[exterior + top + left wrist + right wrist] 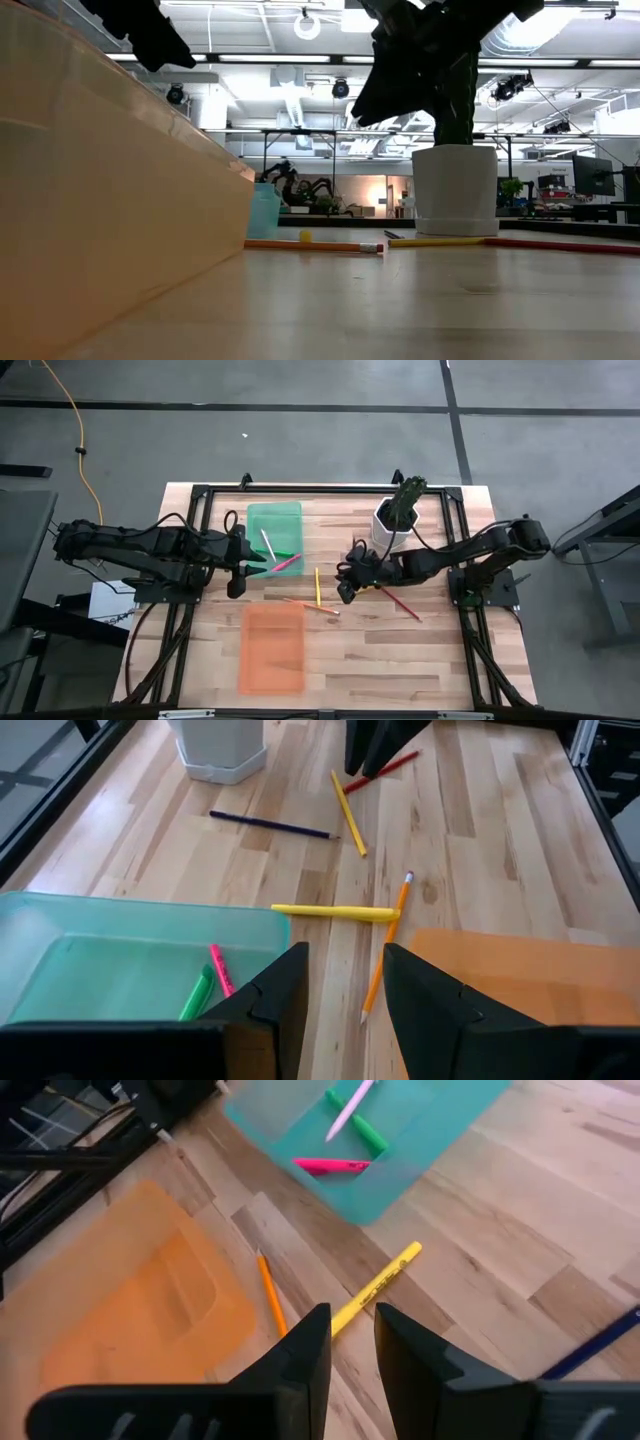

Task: Sort pens & pencils
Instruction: Put the yellow pen into the green bin

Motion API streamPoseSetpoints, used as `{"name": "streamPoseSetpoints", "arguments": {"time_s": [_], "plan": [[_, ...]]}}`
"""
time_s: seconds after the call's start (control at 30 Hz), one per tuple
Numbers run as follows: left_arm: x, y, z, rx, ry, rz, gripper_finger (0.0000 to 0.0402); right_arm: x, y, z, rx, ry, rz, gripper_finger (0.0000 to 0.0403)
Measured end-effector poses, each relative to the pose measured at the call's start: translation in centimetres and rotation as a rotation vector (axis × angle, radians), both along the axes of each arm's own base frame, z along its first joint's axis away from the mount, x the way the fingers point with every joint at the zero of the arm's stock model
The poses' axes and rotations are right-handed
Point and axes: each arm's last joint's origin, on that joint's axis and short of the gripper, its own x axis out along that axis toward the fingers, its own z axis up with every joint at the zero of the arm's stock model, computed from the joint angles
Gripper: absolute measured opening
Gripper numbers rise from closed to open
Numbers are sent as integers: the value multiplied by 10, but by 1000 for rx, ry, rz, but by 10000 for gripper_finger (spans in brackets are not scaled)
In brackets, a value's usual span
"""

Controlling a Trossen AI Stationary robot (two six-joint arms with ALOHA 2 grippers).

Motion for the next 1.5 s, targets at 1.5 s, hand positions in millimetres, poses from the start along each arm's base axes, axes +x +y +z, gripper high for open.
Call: {"name": "streamPoseSetpoints", "arguments": {"time_s": [1.5], "plan": [[-5, -2, -6, -67, 74, -9, 119, 64, 19, 0, 85, 153, -195, 57]]}}
